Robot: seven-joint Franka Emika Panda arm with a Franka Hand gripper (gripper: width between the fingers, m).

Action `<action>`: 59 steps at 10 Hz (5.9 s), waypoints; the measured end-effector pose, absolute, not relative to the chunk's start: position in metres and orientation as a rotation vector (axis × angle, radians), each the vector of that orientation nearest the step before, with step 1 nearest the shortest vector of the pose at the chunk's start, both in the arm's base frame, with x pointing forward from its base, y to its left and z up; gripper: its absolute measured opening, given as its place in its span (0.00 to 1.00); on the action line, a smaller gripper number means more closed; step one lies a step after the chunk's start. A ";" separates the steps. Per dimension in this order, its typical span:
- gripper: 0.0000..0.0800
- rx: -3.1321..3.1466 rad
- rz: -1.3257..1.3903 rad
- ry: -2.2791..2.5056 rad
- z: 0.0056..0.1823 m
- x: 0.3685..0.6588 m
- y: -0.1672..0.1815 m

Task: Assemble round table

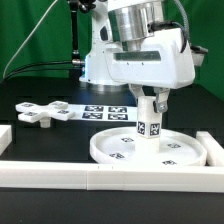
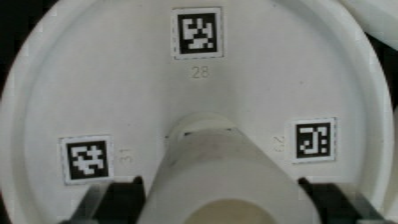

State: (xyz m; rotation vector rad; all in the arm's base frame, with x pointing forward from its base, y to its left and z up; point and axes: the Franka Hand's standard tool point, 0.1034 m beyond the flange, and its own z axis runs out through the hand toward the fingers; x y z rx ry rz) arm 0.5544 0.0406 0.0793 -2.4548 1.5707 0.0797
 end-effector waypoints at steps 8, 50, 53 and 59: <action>0.81 -2.485 0.075 1.485 0.079 0.556 0.042; 0.81 -2.220 -0.017 -2.068 0.071 0.568 0.005; 0.81 -2.215 -0.007 -2.064 0.069 0.566 0.005; 0.51 -2.220 -0.006 -2.056 0.067 0.566 0.001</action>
Offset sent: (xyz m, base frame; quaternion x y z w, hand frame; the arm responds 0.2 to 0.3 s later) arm 0.0000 0.0000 0.0000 0.0000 0.0000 0.0000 1.0000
